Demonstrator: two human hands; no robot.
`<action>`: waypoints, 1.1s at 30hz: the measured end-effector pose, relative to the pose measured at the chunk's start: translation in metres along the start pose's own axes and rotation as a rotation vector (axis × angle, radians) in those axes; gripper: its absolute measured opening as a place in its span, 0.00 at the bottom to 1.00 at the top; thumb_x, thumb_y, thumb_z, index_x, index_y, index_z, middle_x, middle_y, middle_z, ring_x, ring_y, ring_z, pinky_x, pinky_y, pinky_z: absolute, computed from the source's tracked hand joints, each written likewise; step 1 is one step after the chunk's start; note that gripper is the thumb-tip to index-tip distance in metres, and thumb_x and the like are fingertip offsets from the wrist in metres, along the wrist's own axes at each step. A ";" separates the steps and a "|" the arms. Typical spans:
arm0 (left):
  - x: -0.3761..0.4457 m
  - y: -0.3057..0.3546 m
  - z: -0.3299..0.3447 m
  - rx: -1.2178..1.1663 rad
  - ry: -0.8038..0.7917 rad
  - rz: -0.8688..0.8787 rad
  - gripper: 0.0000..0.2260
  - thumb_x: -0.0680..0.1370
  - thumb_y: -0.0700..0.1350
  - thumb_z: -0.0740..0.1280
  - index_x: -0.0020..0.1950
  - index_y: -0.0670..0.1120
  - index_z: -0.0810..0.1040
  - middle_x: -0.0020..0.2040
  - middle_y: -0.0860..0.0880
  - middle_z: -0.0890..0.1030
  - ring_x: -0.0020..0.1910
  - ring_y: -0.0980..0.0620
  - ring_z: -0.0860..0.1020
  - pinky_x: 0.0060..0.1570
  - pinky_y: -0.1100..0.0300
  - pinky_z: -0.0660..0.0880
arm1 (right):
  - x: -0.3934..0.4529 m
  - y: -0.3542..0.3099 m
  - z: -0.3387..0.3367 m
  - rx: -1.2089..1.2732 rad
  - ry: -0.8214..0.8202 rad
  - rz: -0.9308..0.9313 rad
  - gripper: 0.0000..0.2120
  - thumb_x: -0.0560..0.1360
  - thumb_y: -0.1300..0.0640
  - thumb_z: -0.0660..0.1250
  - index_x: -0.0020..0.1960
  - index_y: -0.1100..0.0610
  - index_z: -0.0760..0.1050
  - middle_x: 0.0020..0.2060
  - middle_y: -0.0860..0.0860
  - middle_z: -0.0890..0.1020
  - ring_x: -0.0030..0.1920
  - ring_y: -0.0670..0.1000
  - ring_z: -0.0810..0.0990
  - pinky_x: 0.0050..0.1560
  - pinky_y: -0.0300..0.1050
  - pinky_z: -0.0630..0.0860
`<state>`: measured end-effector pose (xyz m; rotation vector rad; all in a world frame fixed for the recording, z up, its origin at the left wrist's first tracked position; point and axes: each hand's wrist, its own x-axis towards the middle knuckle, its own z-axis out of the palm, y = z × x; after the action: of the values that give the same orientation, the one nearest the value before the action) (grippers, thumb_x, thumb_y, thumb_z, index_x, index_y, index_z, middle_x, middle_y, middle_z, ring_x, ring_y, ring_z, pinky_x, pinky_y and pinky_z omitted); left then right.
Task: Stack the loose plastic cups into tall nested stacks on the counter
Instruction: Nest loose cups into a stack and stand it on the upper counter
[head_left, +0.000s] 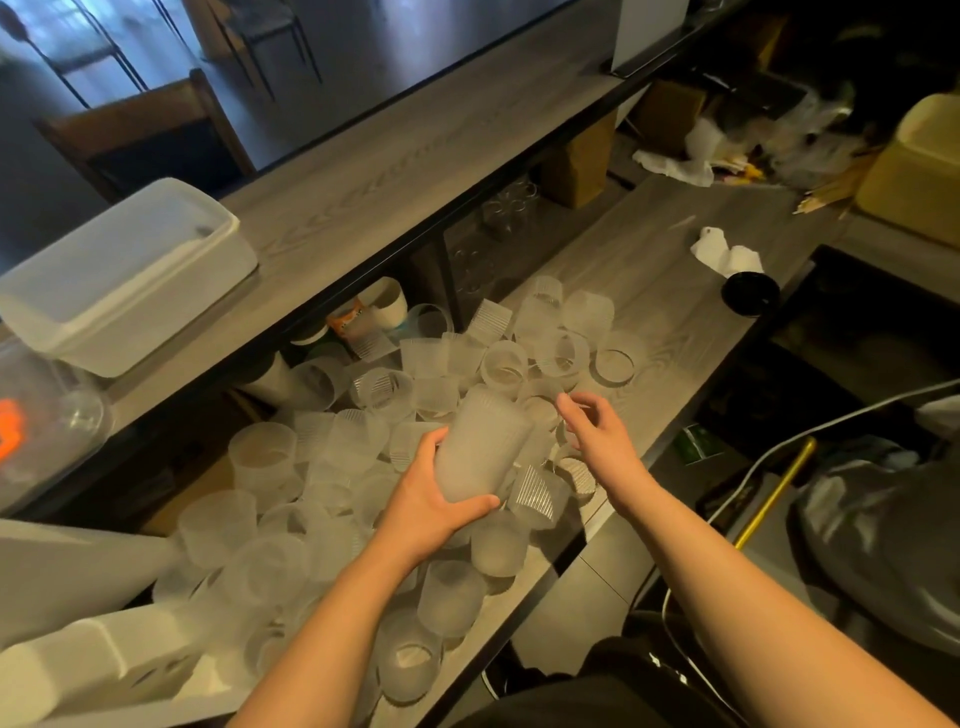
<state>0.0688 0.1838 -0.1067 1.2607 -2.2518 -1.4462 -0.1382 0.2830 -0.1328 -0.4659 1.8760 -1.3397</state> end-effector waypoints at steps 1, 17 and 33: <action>0.000 0.000 0.000 -0.005 -0.001 -0.006 0.38 0.65 0.50 0.82 0.68 0.59 0.63 0.58 0.63 0.71 0.55 0.63 0.72 0.47 0.63 0.72 | 0.001 0.009 -0.005 -0.032 0.051 0.009 0.27 0.78 0.41 0.66 0.71 0.55 0.68 0.60 0.51 0.77 0.52 0.42 0.77 0.53 0.37 0.76; -0.006 -0.014 0.002 -0.034 0.024 -0.048 0.37 0.66 0.48 0.82 0.68 0.57 0.64 0.59 0.57 0.73 0.54 0.60 0.73 0.45 0.63 0.71 | 0.010 0.108 -0.037 -0.451 -0.101 0.030 0.46 0.65 0.56 0.79 0.77 0.55 0.60 0.72 0.53 0.69 0.71 0.52 0.67 0.71 0.51 0.69; -0.014 -0.025 -0.009 -0.013 0.043 -0.069 0.39 0.65 0.51 0.82 0.69 0.57 0.64 0.60 0.57 0.72 0.56 0.57 0.74 0.48 0.59 0.73 | 0.031 0.090 -0.041 -0.378 -0.006 0.022 0.38 0.70 0.61 0.77 0.75 0.58 0.62 0.67 0.53 0.73 0.60 0.53 0.77 0.52 0.38 0.74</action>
<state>0.0959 0.1835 -0.1184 1.3649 -2.1881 -1.4403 -0.1765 0.3222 -0.2203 -0.6351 2.1298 -0.9657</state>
